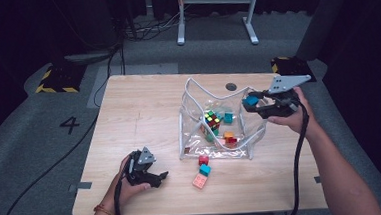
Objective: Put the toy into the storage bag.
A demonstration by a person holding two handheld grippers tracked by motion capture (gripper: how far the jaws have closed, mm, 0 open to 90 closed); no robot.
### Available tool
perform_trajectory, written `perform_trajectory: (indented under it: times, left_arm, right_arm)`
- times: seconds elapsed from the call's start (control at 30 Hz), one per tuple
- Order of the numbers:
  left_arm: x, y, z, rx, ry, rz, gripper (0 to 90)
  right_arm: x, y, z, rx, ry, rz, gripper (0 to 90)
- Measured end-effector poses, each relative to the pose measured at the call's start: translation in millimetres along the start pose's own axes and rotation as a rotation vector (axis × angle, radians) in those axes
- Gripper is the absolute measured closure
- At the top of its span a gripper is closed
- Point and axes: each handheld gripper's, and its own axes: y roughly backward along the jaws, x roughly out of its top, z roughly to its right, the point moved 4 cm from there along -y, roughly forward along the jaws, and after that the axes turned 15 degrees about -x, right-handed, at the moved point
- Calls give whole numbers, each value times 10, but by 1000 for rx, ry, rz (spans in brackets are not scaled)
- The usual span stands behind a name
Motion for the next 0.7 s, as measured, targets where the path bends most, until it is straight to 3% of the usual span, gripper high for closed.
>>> perform_trajectory:
  times: [0.3, 0.53, 0.7]
  left_arm:
    - [0, 0, 0, 0, 0, 0, 127]
    - [0, 0, 0, 0, 0, 0, 127]
    - [0, 0, 0, 0, 0, 0, 127]
  right_arm:
    - [123, -324, -208, 76, 118, -113, 498]
    - [126, -563, -299, 123, 200, -287, 498]
    - [112, -668, -294, 132, 245, -357, 498]
